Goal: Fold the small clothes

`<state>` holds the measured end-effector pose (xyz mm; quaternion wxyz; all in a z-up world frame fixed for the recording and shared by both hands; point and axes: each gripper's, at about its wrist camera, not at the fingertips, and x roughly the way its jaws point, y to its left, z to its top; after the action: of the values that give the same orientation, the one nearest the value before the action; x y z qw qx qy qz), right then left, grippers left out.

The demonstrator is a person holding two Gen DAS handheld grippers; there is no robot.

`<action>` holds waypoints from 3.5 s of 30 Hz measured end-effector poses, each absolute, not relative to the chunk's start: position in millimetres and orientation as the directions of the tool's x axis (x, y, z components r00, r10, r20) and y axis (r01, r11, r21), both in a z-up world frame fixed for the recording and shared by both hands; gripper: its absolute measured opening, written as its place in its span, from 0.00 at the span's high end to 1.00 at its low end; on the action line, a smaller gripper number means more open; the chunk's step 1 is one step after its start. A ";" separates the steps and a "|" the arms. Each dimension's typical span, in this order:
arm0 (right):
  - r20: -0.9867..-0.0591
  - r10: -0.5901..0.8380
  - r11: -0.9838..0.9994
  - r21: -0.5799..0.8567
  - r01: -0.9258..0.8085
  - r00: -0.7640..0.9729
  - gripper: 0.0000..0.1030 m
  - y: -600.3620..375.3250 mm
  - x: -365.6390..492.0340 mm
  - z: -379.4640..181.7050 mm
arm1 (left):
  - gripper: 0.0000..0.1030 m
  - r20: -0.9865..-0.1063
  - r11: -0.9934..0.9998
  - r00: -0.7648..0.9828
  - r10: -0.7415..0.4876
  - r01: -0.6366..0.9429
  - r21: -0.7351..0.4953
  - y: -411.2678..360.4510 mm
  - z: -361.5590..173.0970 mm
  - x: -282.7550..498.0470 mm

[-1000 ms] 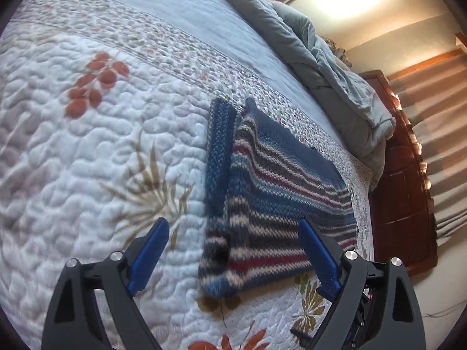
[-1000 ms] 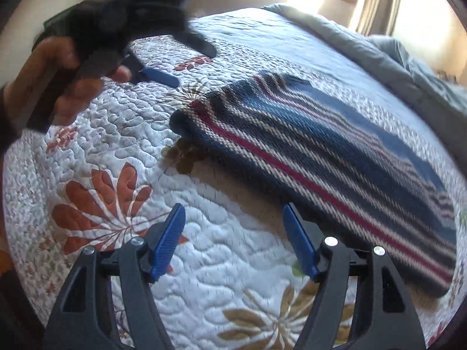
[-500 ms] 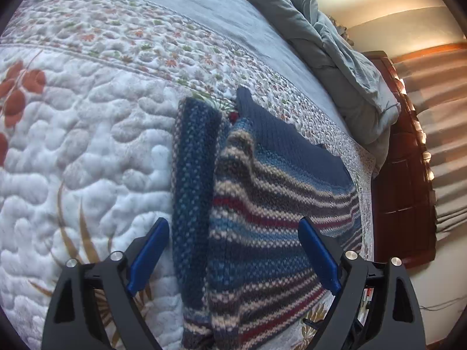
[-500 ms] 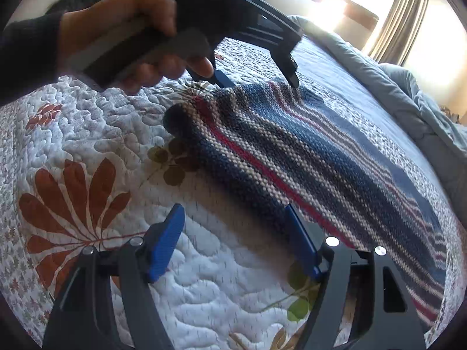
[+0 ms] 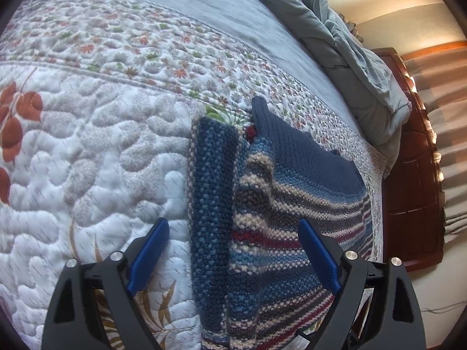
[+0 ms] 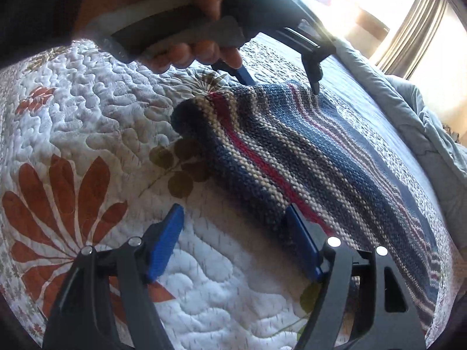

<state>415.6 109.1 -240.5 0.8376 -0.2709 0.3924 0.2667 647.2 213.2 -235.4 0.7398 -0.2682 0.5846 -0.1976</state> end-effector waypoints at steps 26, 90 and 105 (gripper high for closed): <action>-0.628 0.108 0.708 -0.495 -0.503 0.771 0.38 174.1 423.3 -260.8 | 0.49 -0.801 0.813 0.175 -0.572 -0.004 -0.582 190.6 -242.5 691.1; -0.482 0.467 0.835 0.516 -0.190 0.742 0.90 -165.6 425.2 -117.7 | 0.76 -0.931 0.980 0.323 -0.169 0.154 -0.125 -107.7 -53.2 698.8; -0.500 0.444 0.838 0.526 -0.146 0.744 0.90 -202.9 417.6 -125.9 | 0.76 -0.926 0.970 0.319 -0.202 0.194 -0.145 -163.9 -64.5 704.2</action>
<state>417.6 -202.9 -125.9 0.9041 0.2335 0.3186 0.1632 704.2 -163.9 -64.5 0.8121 -0.0037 0.5706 -0.1220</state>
